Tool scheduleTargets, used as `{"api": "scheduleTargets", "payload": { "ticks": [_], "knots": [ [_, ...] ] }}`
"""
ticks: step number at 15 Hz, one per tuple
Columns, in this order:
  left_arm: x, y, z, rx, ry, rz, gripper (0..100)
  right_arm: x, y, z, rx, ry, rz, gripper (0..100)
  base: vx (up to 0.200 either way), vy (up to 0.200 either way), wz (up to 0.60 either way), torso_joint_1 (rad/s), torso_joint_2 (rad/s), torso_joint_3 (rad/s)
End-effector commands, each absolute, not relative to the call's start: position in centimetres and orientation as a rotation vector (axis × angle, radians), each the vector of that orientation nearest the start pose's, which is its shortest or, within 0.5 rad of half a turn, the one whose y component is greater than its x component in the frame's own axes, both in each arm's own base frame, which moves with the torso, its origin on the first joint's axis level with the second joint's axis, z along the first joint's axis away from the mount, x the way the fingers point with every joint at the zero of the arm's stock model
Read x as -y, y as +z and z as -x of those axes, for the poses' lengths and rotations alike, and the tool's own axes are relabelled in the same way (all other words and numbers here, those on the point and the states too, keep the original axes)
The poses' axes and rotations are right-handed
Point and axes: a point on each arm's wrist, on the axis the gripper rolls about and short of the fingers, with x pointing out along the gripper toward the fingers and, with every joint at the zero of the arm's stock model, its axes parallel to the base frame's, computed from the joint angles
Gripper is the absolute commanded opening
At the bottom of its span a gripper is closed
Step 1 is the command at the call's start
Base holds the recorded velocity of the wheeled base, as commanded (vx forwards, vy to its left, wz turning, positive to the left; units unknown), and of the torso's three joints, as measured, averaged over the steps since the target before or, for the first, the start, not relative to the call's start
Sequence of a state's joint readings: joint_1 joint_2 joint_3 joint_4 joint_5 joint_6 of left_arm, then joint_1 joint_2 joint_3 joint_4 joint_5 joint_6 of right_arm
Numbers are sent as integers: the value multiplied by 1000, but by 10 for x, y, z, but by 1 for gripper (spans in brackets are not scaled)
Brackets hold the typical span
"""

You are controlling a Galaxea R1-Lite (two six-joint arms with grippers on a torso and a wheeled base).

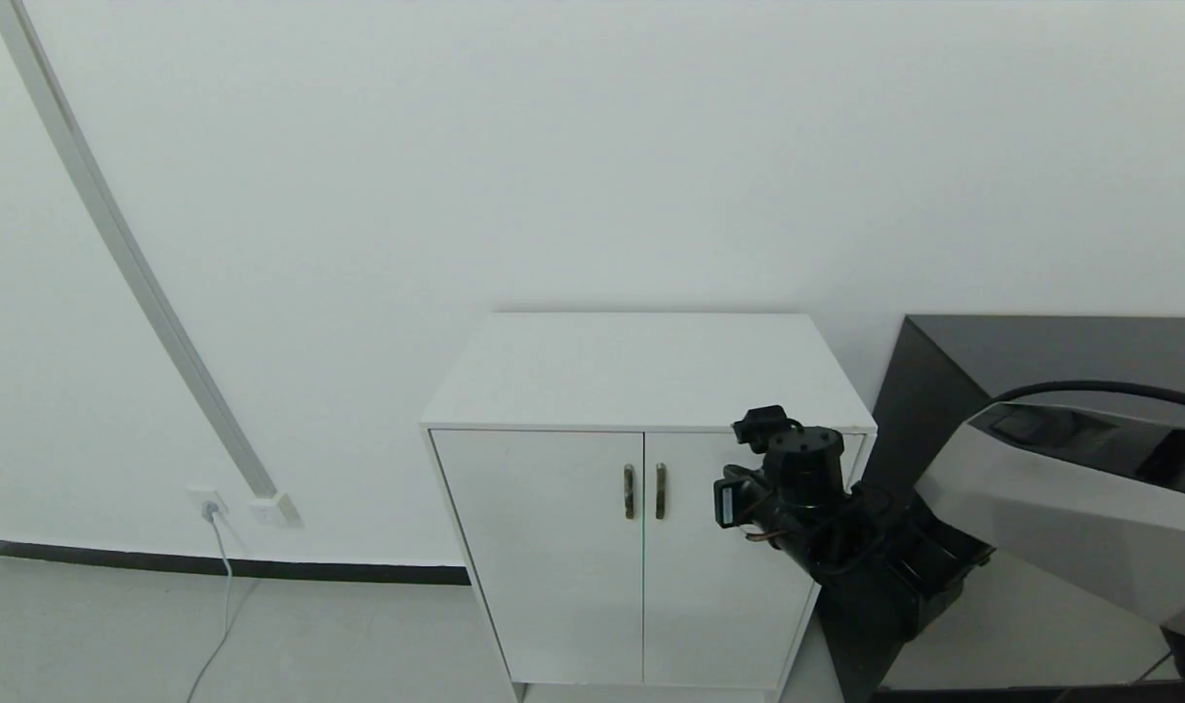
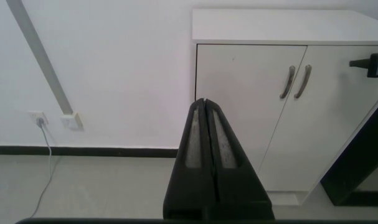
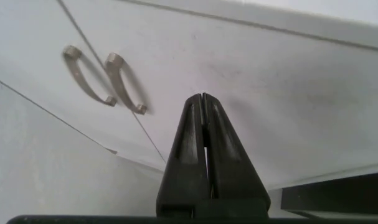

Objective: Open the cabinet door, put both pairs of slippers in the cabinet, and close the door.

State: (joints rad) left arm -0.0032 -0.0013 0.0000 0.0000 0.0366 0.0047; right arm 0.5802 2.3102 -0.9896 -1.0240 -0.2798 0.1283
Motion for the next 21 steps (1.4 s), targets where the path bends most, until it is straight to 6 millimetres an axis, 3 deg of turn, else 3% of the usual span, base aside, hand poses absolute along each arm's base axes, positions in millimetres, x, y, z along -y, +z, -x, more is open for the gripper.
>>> {"api": "scheduleTargets", "payload": {
  "ticks": [1, 4, 9, 10, 11, 14, 18, 21],
  "knots": [
    [-1, 75, 23, 0, 34, -5, 0, -206, 68, -323, -245, 275, -19, 0, 0, 0, 0, 0, 0, 0],
    [-1, 75, 23, 0, 34, -5, 0, -174, 97, -283, -176, 248, -51, 0, 0, 0, 0, 0, 0, 0],
    [-1, 75, 23, 0, 34, -5, 0, -125, 122, -229, -150, 130, -53, 0, 0, 0, 0, 0, 0, 0],
    [-1, 75, 23, 0, 34, -5, 0, -124, 122, -228, -150, 127, -53, 0, 0, 0, 0, 0, 0, 0],
    [-1, 75, 23, 0, 34, -3, 0, -105, 122, -211, -159, 62, -45, 0, 0, 0, 0, 0, 0, 0],
    [-1, 75, 23, 0, 34, -3, 0, -79, 114, -184, -194, -68, -15, 0, 0, 0, 0, 0, 0, 0],
    [-1, 75, 23, 0, 34, -3, 0, -59, 113, -145, -186, -78, -17, 0, 0, 0, 0, 0, 0, 0],
    [-1, 75, 23, 0, 34, -3, 0, -52, 121, -130, -173, -64, -28, 0, 0, 0, 0, 0, 0, 0]
  ]
}}
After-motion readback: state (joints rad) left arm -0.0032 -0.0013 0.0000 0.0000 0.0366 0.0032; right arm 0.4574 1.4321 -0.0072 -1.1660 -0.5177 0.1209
